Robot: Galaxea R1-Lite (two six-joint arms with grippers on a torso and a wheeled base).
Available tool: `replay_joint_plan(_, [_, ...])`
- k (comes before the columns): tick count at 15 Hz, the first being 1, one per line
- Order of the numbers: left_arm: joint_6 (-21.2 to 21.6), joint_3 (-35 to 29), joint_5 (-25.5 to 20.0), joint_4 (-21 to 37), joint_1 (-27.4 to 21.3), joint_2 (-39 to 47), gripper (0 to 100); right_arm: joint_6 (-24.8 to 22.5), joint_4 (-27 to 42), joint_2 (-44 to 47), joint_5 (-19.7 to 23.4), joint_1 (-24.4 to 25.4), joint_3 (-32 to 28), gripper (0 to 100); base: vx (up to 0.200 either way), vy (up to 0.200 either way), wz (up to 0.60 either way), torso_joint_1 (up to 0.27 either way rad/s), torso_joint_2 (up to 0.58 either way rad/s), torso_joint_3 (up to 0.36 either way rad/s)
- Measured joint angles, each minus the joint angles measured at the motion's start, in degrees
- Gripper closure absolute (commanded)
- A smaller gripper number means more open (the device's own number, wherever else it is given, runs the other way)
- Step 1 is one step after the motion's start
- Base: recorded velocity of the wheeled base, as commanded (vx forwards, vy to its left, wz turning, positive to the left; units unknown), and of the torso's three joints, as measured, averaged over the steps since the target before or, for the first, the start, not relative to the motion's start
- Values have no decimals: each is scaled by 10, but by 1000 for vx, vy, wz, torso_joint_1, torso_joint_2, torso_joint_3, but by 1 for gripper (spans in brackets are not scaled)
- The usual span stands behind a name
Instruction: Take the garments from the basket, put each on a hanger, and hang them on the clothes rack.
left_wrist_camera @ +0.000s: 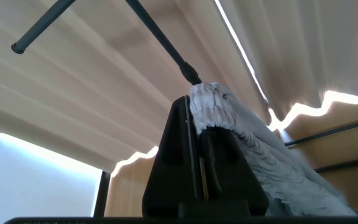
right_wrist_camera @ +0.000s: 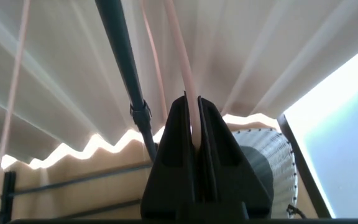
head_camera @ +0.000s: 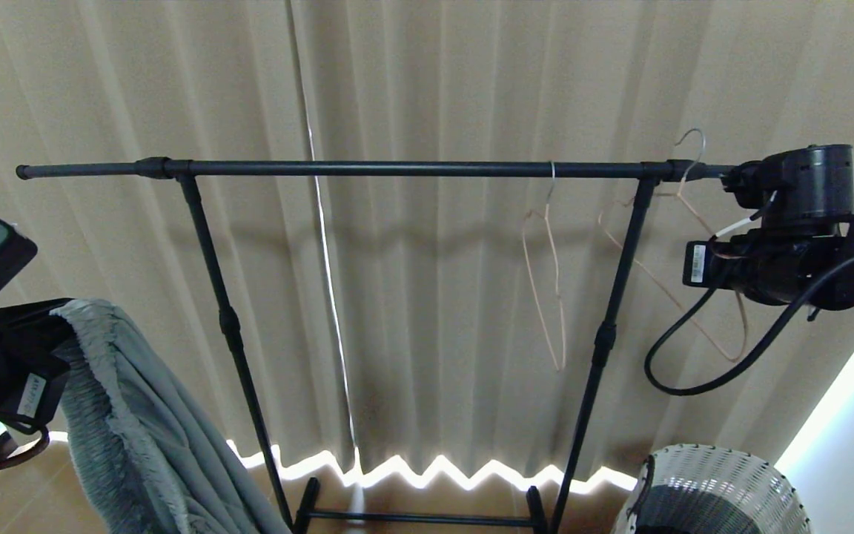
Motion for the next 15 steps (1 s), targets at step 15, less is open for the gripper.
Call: replay_joint_plan(15, [12,36,1,-42,4,-3,100,-44,-133,-131,0,0,206,100,-133,0,0,0,0,3])
